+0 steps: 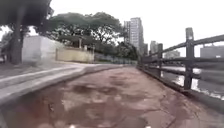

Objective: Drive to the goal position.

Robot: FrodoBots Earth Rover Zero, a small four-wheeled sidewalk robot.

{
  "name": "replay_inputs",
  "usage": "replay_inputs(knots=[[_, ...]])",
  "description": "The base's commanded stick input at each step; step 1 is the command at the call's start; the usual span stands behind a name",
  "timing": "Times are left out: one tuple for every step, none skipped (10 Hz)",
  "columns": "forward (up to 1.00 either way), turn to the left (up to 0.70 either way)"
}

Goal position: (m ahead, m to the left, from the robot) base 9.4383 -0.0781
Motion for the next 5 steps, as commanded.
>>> replay_inputs(knots=[[1.0, 0.03], [1.0, 0.03], [1.0, 0.03], [1.0, -0.02], [1.0, -0.11]])
